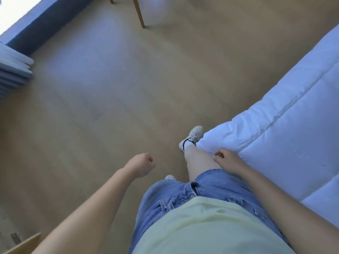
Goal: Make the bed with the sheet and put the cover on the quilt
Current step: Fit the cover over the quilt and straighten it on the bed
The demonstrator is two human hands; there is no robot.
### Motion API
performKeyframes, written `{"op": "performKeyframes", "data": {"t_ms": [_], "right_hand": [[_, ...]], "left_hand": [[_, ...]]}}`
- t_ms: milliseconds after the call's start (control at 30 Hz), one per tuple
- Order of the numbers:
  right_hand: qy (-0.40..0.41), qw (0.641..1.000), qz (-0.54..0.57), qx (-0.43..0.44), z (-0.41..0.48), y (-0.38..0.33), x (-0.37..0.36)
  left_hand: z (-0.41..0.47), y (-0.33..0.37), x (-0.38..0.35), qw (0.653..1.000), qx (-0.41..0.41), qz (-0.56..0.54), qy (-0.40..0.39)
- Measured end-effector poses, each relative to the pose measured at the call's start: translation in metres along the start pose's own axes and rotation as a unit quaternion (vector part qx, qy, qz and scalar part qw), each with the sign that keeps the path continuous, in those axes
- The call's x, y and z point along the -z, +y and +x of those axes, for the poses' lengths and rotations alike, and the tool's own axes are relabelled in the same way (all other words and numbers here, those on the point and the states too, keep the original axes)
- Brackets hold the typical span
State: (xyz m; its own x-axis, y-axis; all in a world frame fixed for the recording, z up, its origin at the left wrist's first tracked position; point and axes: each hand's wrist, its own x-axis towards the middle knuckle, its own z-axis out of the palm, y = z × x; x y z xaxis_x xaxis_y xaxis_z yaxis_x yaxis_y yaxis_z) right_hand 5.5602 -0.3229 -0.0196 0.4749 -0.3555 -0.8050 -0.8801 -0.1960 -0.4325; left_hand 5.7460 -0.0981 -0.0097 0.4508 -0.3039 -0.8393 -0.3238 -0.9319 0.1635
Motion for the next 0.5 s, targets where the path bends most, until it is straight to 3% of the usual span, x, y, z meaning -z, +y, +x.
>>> {"op": "performKeyframes", "data": {"t_ms": [500], "right_hand": [[0.061, 0.994, 0.088, -0.038, 0.195, -0.105, 0.295]], "left_hand": [[0.219, 0.329, 0.284, 0.988, -0.144, 0.060, -0.011]]}}
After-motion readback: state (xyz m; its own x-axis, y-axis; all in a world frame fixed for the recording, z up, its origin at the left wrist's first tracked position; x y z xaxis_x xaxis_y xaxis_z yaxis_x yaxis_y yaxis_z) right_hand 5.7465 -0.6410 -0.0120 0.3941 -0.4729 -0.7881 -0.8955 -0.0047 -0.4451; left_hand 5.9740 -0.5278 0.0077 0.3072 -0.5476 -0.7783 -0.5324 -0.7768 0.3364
